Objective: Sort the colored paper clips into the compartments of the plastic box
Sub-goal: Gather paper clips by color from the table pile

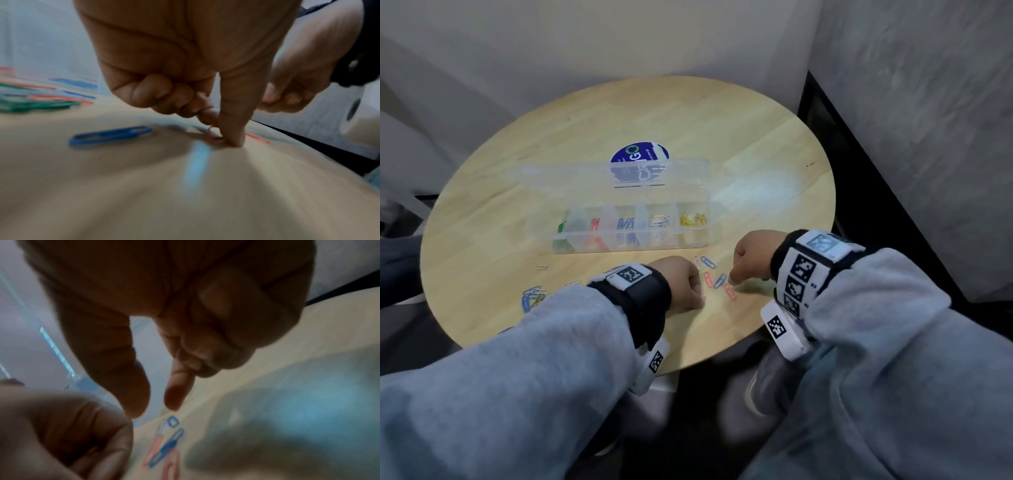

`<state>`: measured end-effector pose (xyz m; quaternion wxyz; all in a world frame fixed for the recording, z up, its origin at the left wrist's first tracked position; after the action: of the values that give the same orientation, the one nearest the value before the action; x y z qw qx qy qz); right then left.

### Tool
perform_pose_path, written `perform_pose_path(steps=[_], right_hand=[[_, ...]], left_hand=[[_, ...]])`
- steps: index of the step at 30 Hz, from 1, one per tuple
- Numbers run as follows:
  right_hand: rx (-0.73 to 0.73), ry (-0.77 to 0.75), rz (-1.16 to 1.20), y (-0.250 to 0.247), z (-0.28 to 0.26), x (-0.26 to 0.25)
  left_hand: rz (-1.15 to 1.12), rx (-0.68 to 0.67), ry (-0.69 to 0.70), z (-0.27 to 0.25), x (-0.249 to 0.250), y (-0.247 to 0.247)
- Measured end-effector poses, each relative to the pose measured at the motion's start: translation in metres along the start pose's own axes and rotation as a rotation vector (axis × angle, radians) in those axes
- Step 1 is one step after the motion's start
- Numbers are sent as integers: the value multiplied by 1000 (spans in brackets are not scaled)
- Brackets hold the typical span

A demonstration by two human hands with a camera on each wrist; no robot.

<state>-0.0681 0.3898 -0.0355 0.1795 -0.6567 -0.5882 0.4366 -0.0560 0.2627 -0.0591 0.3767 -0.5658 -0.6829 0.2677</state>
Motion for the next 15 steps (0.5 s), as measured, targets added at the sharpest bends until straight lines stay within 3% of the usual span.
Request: perform_pose_path(steps=[3,10,12,15], right_hand=[[-5,32,-170,12,6,-2],[-55,17,-294,24,15,-13],[-60,-8,-287,26,14,-17],[-73,-49,-219,23,8,-20]], left_hand=[[-148,-42,-53,-3,-10,-4],[-1170,-182,-153,-9,-27,-19],[-1303,-200,-153,-12,-33,-25],[-1276,-160,-154,-17,-40,-35]])
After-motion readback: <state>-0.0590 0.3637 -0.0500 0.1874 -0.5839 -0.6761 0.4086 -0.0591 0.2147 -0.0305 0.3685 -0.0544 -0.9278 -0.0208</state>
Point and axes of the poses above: each hand's wrist, its own z-axis towards the middle knuckle, its own y-axis out of the palm, x = y × z, the point moved 7 cm from there along z, towards the middle knuckle, and after that the axes turned 9 degrees about -y, right-handed, at the moved point
